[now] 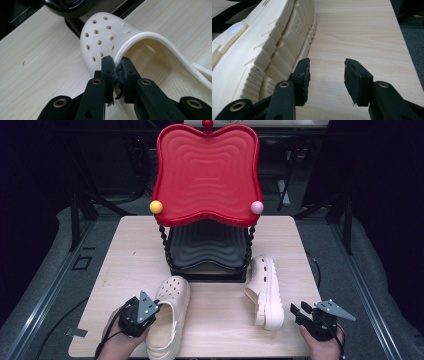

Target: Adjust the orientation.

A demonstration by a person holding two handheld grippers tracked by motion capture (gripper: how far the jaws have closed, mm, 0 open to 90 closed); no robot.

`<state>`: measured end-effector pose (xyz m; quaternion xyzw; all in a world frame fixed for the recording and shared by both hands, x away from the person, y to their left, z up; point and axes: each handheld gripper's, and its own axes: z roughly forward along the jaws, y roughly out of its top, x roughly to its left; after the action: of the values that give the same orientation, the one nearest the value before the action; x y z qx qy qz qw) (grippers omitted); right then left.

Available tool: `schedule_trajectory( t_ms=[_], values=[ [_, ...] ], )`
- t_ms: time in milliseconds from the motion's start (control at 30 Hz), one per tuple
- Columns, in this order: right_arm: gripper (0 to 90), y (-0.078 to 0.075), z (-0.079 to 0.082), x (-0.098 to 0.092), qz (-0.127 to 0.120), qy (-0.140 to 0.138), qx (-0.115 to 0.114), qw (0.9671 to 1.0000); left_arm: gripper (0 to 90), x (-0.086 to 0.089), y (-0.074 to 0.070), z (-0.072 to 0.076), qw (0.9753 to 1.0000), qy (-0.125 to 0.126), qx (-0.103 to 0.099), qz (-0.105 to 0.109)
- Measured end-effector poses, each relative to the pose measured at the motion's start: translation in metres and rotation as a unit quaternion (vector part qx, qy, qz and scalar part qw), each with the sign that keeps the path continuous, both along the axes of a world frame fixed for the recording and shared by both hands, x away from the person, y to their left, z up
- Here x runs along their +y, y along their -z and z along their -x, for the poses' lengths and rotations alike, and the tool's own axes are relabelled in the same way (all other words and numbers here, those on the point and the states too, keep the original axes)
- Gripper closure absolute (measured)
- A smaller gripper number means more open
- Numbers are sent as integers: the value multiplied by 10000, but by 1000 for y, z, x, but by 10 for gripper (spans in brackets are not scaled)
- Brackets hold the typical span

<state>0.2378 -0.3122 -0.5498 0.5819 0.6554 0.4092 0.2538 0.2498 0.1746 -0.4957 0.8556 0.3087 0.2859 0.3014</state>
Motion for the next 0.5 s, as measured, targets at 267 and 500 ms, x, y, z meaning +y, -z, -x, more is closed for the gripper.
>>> schedule_trajectory(
  t_ms=[267,500],
  values=[
    [556,0,0,-1,9,0,18,10000,830,-34,4,-5,10000,67,16,-35],
    [555,0,0,-2,-31,-4,3,10000,829,-51,9,-8,9999,37,48,-101]
  ],
)
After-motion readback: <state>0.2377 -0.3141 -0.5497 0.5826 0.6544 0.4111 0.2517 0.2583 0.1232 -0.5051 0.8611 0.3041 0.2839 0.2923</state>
